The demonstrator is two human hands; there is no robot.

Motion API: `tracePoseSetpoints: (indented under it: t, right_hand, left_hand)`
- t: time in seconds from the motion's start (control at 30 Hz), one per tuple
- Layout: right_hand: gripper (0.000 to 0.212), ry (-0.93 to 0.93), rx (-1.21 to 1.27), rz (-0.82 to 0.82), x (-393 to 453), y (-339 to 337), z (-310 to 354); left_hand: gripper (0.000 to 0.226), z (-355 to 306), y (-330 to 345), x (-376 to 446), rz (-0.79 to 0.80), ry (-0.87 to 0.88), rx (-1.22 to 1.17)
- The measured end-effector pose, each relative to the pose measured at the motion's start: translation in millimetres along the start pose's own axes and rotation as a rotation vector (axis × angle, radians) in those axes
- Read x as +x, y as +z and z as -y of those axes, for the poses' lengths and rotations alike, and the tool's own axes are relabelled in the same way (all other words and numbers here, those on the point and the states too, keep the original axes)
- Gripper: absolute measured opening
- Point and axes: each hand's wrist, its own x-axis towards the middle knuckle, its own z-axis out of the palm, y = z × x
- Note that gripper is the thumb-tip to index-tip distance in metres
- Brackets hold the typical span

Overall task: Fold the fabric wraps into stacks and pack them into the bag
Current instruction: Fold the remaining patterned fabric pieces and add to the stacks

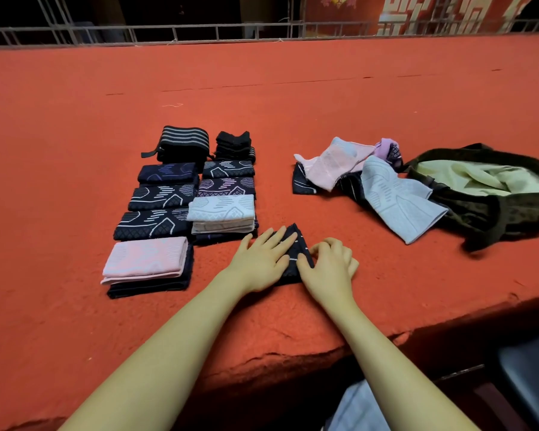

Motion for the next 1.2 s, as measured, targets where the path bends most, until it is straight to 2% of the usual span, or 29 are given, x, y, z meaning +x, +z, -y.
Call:
tracePoseSetpoints:
  t: [0.1,0.23,0.33,0.5,0.63,0.73,0.83,0.93,1.03,1.1,1.2]
  right_hand:
    - [0.020,-0.074,0.028,-0.001,-1,0,0]
    - [0.018,-0.243,0.173,-0.060,-4,-3,5]
    - [0.025,-0.353,0.300,-0.145,-8,-8,23]
    - [0.022,-0.525,0.372,-0.235,-7,-10,66]
    - [0.020,-0.652,0.367,-0.271,-8,0,101]
    - [0.013,-0.745,0.386,-0.293,-9,11,127]
    - [0.015,-0.834,0.382,-0.299,-10,21,151]
    - [0.016,-0.928,0.339,-0.252,-10,33,171]
    - [0.017,-0.976,0.205,-0.125,-10,48,179]
    - [0.026,-0.961,0.113,-0.023,-14,57,177]
    - [0.047,-0.933,0.008,0.041,-22,64,166]
  left_hand:
    - [0.054,4,1,-1,-0.079,0.033,-0.027]
    - [0.055,12,-14,-7,-0.363,0.169,-0.139]
    - [0.049,26,-32,-16,-0.521,0.232,-0.069]
    - [0.037,68,-51,-43,-0.644,0.279,-0.003]
    - [0.022,103,-56,-75,-0.798,0.260,-0.028]
    - [0.018,125,-58,-99,-0.893,0.232,-0.031]
    - [0.016,143,-56,-120,-0.967,0.182,0.005]
    - [0.013,158,-52,-136,-1.039,0.091,0.085]
    - [0.012,174,-37,-146,-1.035,0.034,0.183]
    - [0.012,180,-22,-153,-1.002,0.016,0.224]
    - [0.018,178,-12,-163,-1.010,0.018,0.220]
